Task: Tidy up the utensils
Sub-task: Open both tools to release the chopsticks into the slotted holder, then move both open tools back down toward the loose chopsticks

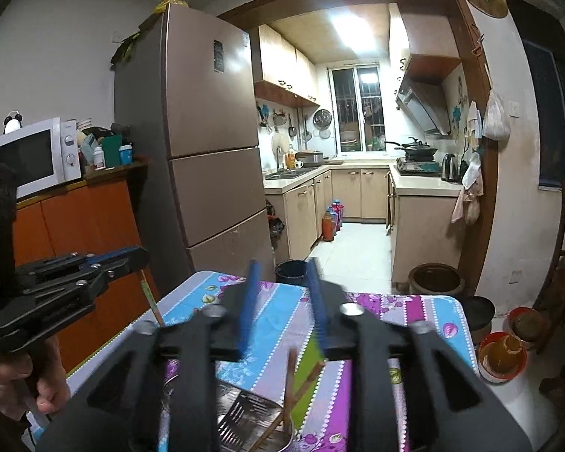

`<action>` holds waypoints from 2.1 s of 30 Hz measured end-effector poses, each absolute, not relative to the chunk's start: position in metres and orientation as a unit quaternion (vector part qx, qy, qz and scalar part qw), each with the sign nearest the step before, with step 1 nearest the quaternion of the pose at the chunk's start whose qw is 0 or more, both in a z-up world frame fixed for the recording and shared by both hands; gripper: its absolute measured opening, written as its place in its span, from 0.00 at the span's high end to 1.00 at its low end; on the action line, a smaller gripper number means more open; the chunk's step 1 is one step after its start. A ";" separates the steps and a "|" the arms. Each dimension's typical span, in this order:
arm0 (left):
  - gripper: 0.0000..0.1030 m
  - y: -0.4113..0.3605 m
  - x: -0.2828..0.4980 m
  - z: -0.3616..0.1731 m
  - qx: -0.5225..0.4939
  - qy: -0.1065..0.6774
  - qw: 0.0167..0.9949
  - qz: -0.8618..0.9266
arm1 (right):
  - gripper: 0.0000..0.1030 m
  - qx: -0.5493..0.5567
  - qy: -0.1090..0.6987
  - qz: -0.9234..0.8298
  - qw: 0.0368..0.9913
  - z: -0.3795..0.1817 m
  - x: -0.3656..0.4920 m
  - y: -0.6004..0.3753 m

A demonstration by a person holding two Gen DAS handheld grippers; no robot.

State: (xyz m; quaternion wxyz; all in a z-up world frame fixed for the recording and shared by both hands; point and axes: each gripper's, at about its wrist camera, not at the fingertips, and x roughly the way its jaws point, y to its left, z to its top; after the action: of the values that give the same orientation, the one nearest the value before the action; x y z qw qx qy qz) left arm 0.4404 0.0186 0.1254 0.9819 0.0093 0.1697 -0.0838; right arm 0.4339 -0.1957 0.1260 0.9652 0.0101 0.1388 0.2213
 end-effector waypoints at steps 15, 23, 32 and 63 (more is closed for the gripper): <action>0.74 0.033 0.445 0.123 -0.004 0.164 0.985 -0.050 | 0.34 0.005 0.112 0.224 0.968 0.131 0.408 -0.206; 0.55 0.034 0.402 0.136 0.003 0.130 0.991 -0.040 | 0.25 0.003 0.104 0.222 0.969 0.130 0.383 -0.209; 0.38 0.036 0.338 0.129 0.009 0.103 0.994 -0.045 | 0.22 -0.009 0.093 0.233 0.968 0.133 0.337 -0.213; 0.28 0.009 0.138 -0.109 0.045 0.224 0.964 -0.138 | 0.68 0.015 0.247 0.272 0.930 -0.080 0.167 -0.254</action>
State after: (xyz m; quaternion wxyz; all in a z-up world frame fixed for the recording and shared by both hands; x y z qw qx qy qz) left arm 0.1382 0.0091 -0.1089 0.9636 0.0455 0.2243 -0.1379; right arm 0.1675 -0.2536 -0.0800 0.9299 0.0154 0.2471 0.2720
